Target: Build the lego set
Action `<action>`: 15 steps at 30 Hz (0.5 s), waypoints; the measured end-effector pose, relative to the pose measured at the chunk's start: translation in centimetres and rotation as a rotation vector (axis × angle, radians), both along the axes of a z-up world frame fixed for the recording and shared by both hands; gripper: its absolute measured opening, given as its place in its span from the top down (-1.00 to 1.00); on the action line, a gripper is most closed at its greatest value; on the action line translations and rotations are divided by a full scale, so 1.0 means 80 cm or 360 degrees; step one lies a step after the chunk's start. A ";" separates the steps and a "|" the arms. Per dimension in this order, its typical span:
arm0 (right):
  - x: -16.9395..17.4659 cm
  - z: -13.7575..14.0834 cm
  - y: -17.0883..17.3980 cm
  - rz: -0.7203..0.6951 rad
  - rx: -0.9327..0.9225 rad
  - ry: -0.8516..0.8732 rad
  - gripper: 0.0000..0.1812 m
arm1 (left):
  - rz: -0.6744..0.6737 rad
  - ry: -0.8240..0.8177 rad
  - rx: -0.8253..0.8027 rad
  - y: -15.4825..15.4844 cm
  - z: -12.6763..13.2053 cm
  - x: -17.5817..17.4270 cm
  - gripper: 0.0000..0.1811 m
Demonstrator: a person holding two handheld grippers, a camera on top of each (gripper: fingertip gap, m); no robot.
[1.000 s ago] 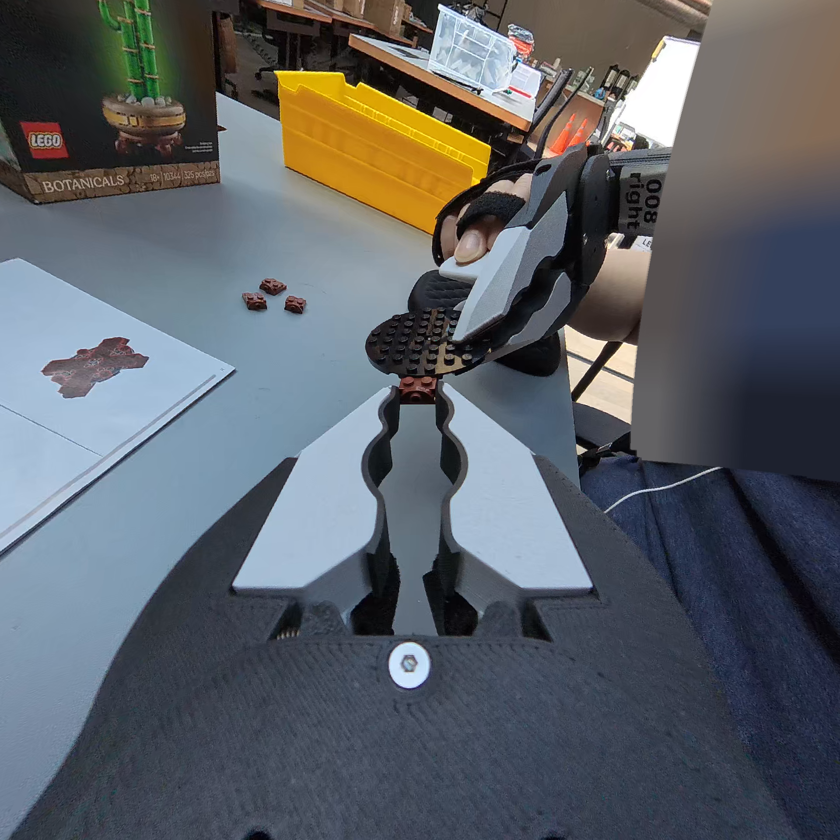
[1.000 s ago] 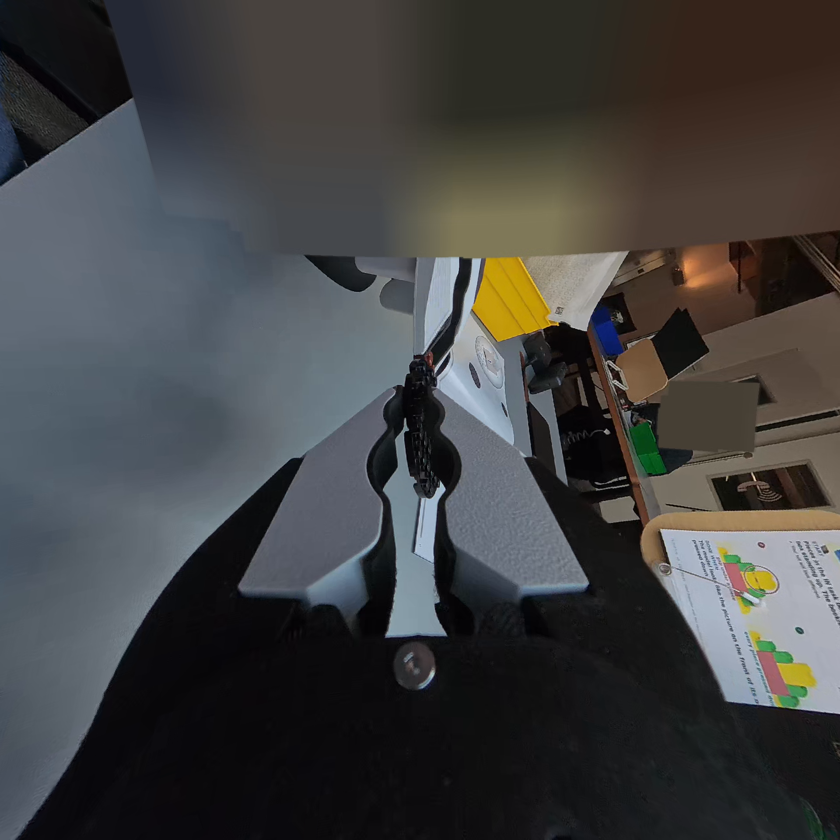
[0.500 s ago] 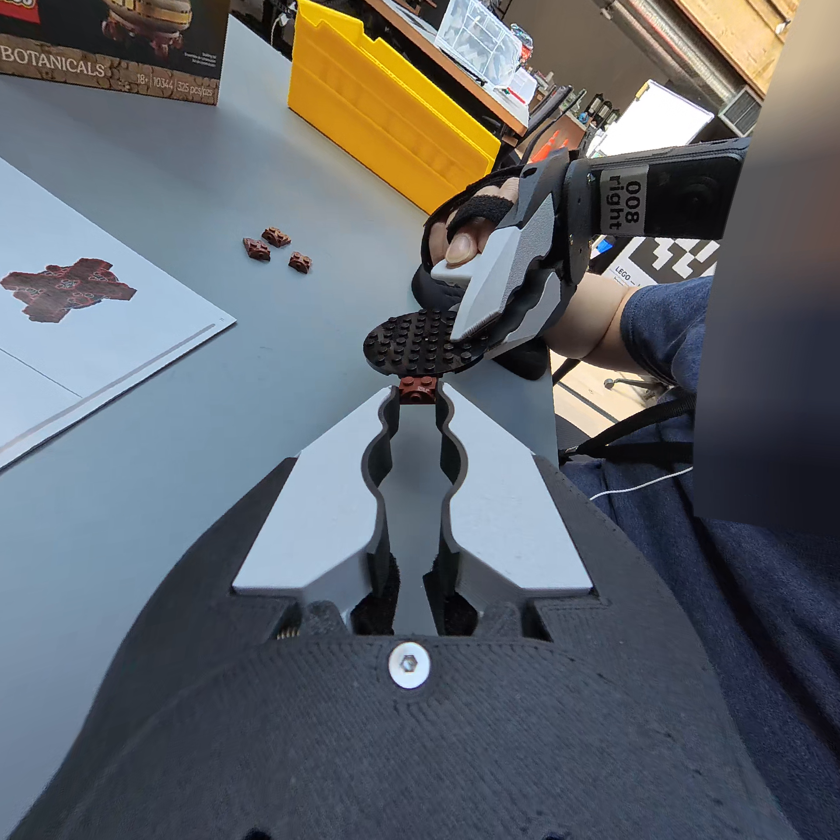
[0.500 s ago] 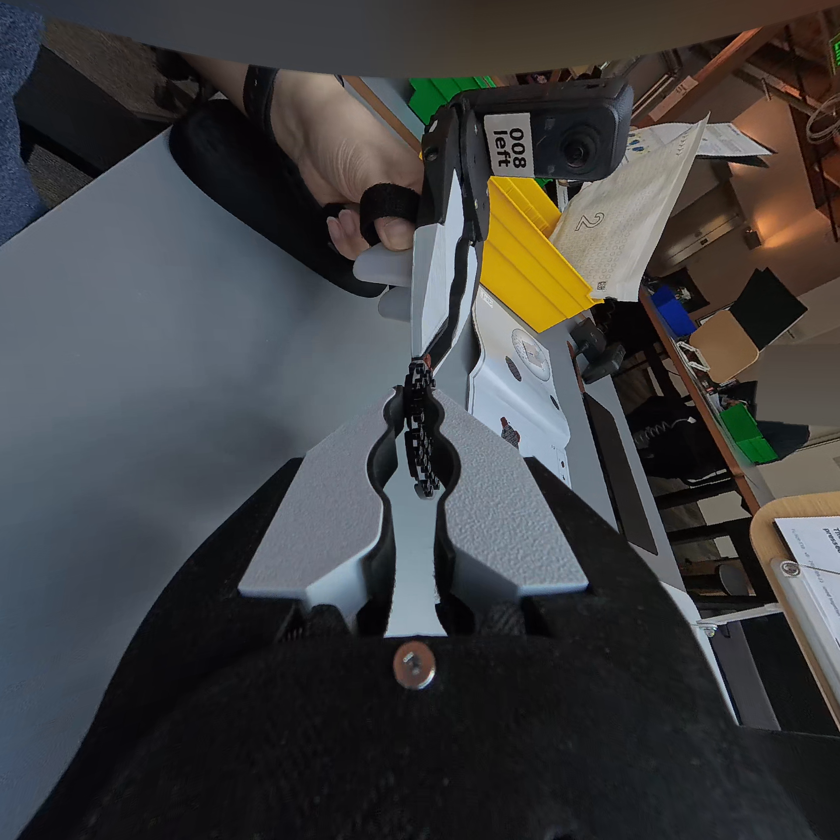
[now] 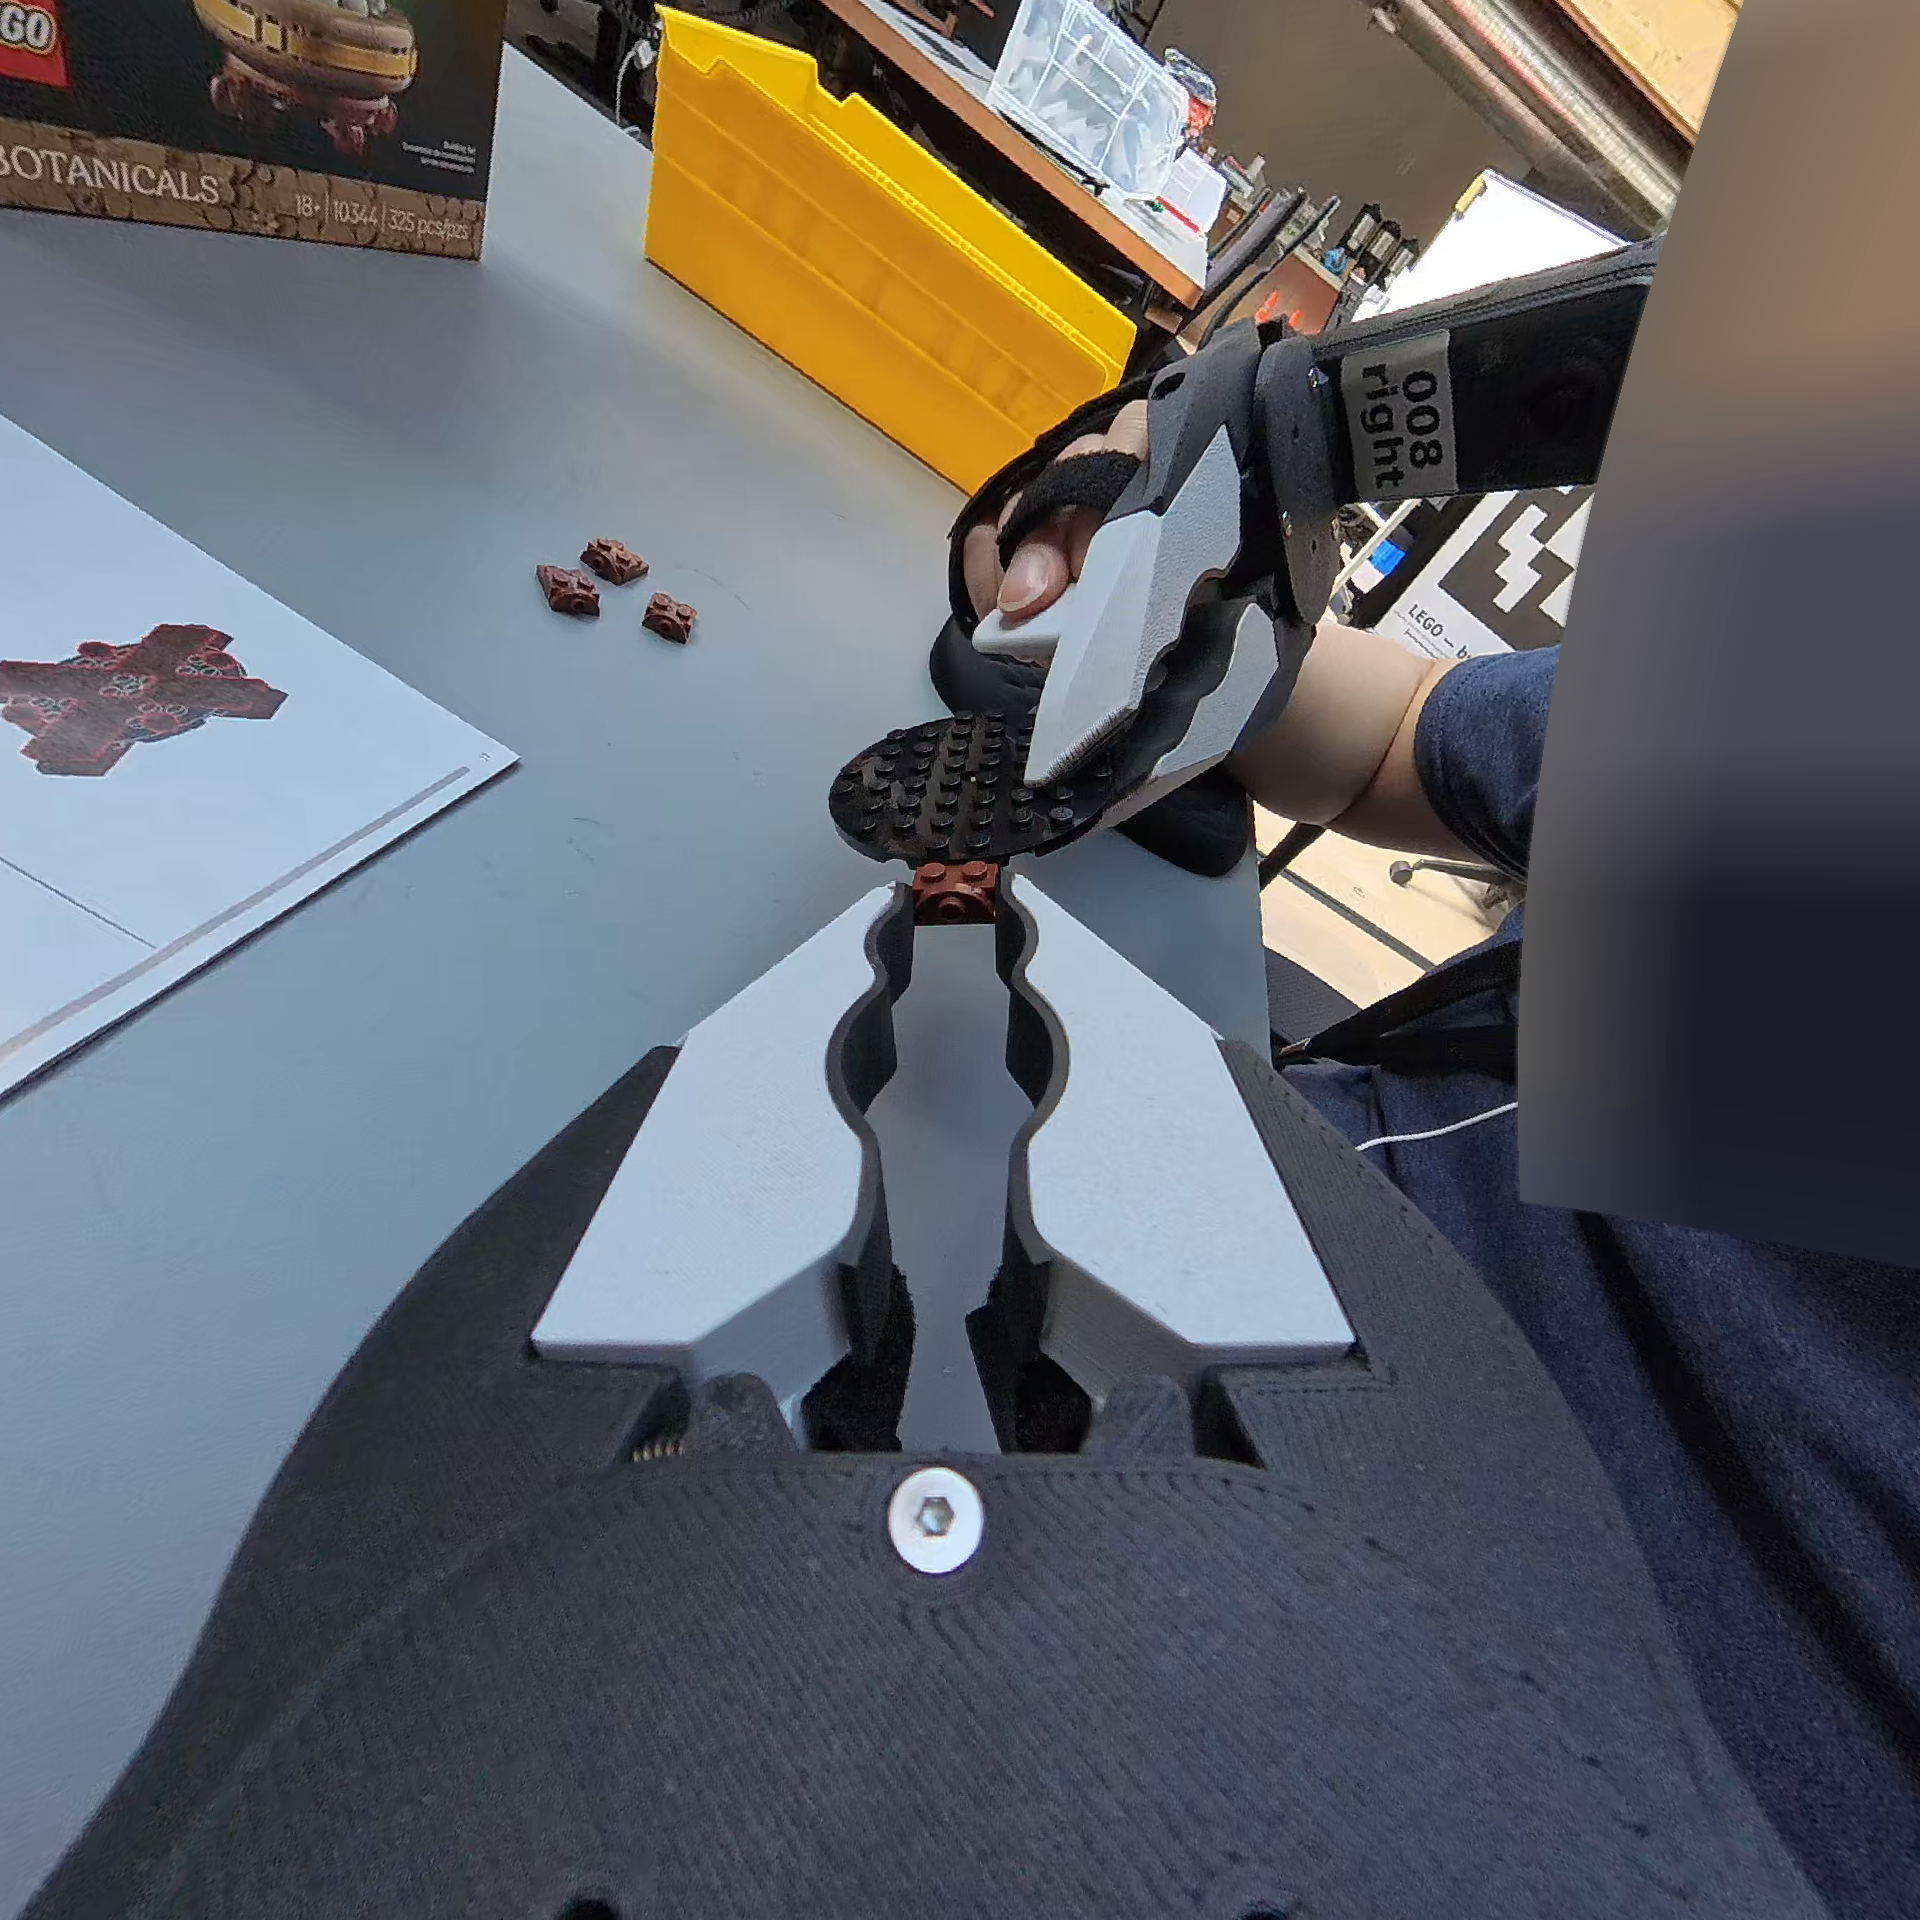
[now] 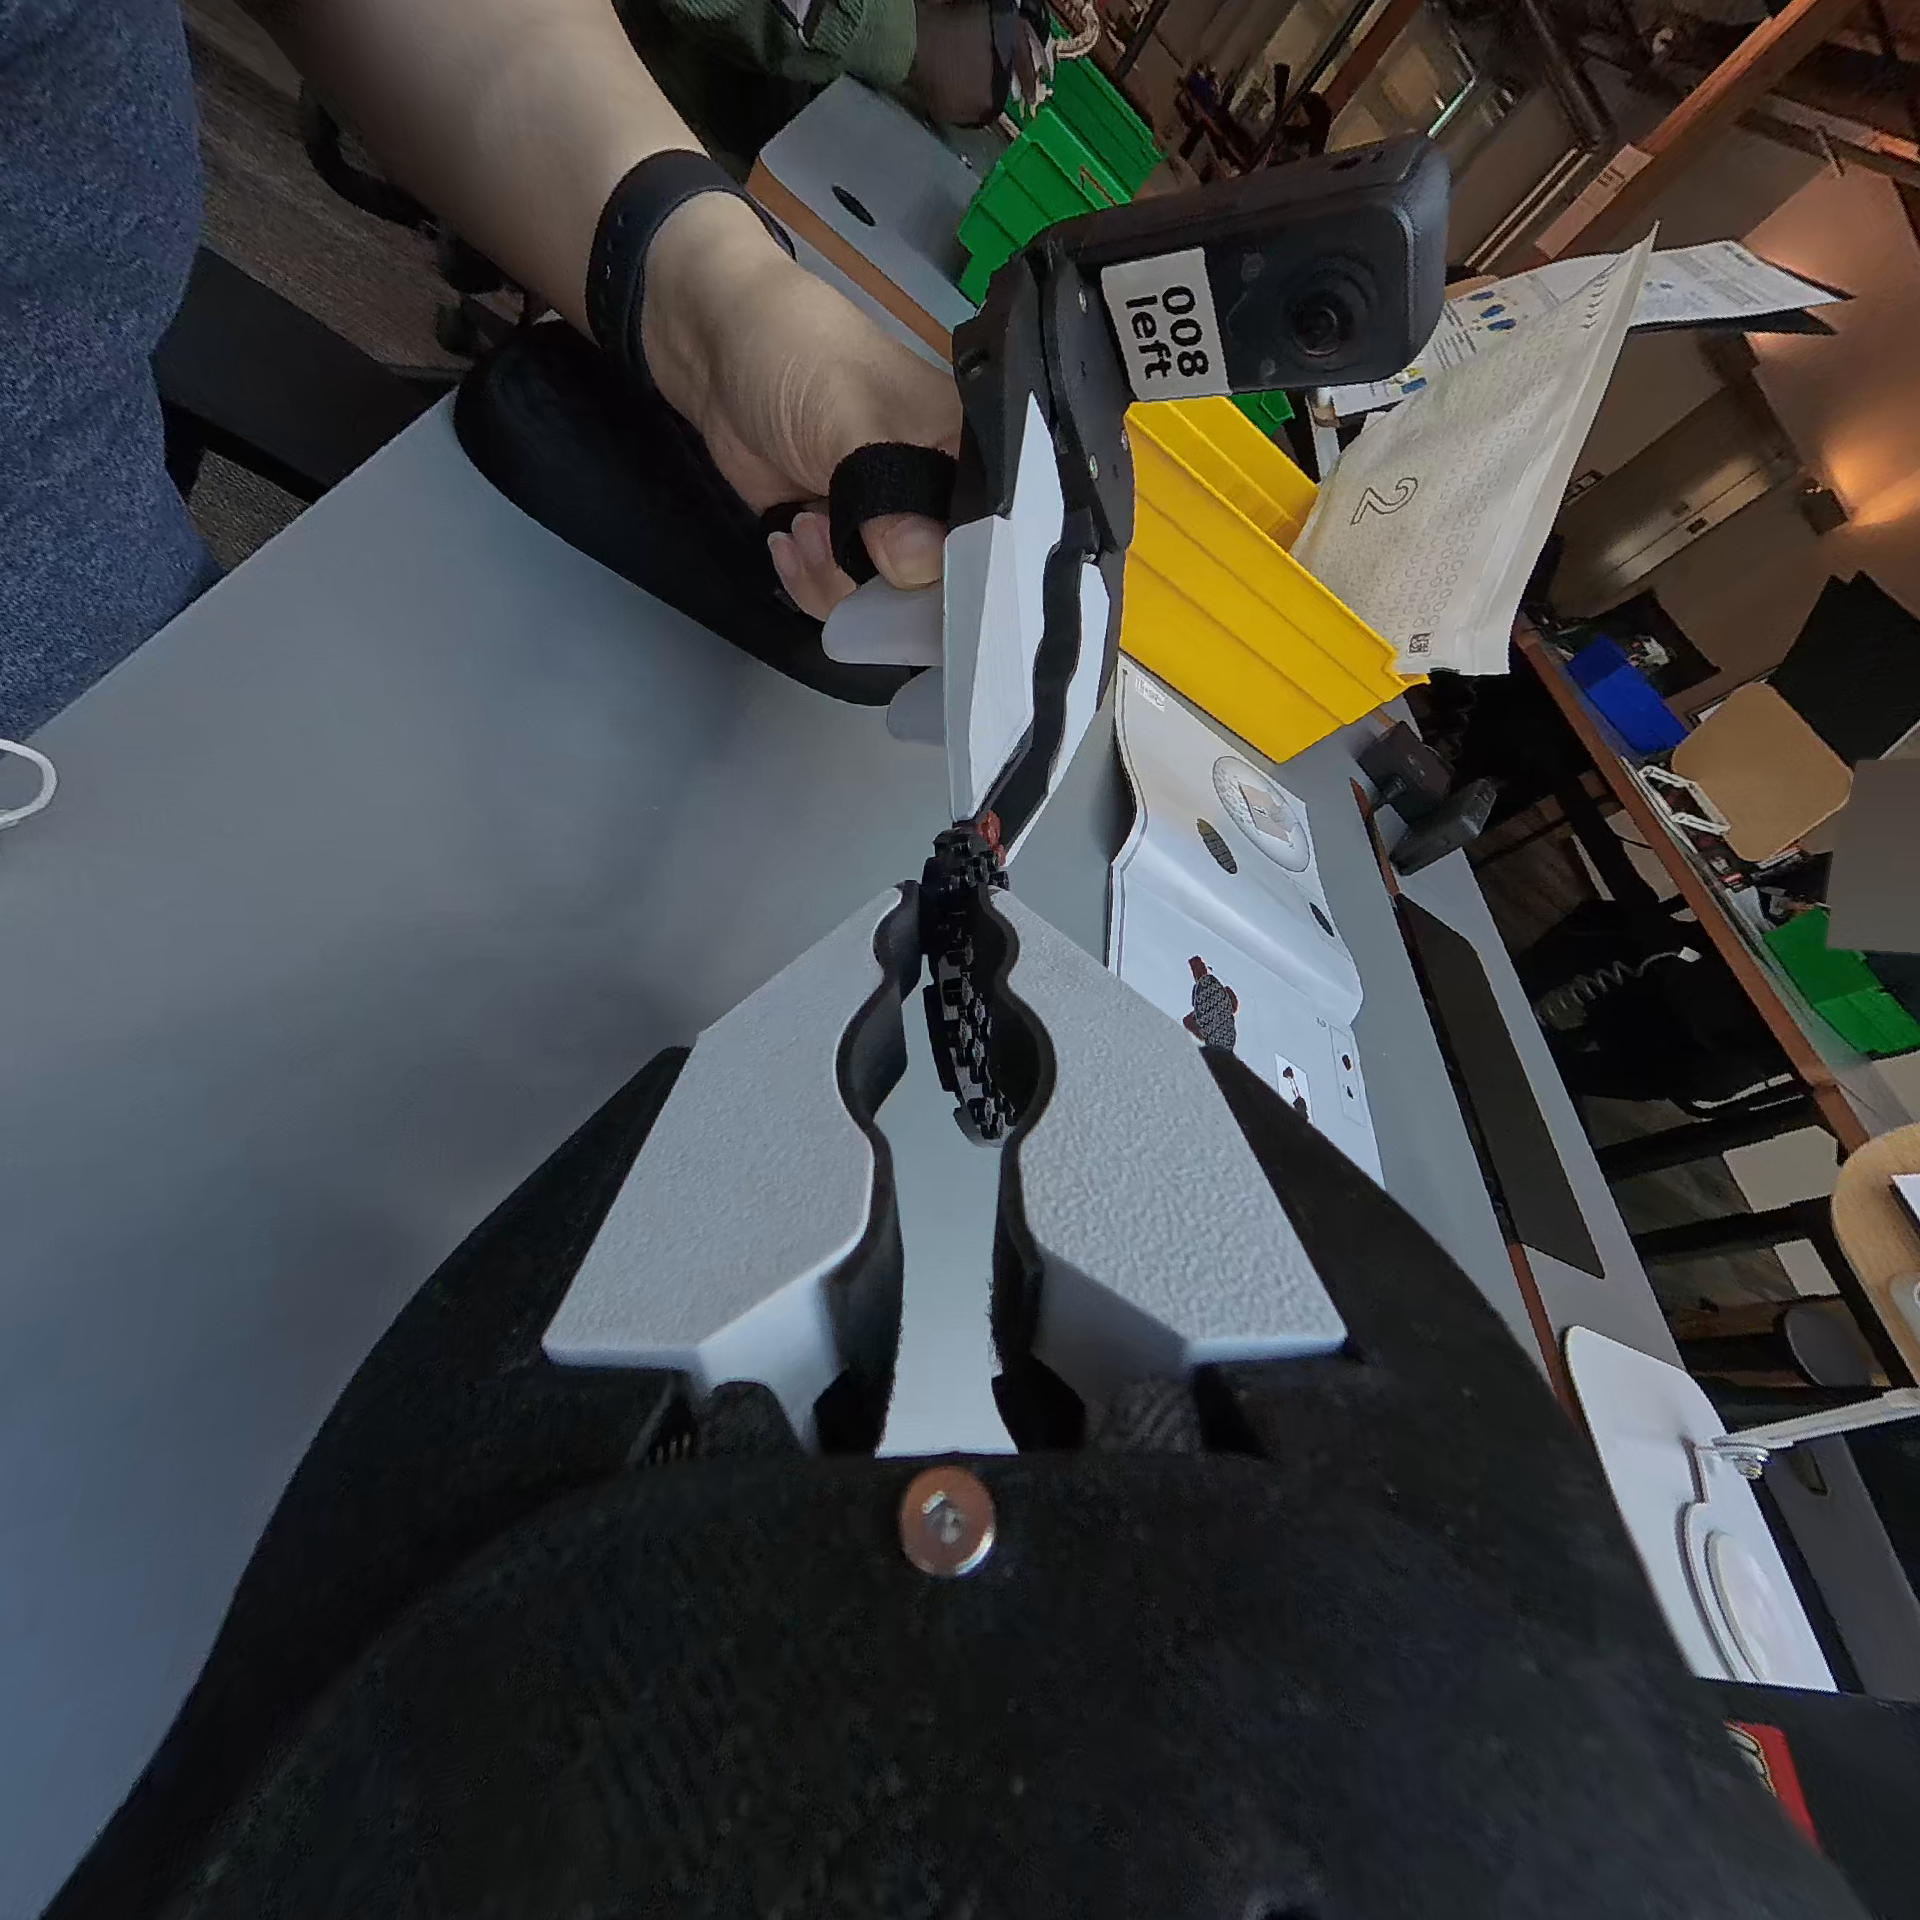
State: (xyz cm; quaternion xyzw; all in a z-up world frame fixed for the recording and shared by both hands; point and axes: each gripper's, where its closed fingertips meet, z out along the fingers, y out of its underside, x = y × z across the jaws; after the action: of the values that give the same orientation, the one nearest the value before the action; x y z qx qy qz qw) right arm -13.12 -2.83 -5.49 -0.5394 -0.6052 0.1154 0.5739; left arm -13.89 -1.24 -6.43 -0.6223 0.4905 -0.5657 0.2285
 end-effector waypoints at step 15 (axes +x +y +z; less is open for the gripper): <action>0.006 -0.006 0.012 -0.0048 -0.0485 0.0199 0.92 | 0.0060 0.0053 -0.0325 0.010 -0.008 0.005 0.86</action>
State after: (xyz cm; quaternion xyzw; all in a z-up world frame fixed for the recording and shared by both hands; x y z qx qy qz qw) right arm -12.62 -1.87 -5.99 -0.6209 -0.5357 0.2306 0.5238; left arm -13.51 -0.46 -7.06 -0.6608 0.4221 -0.5979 0.1665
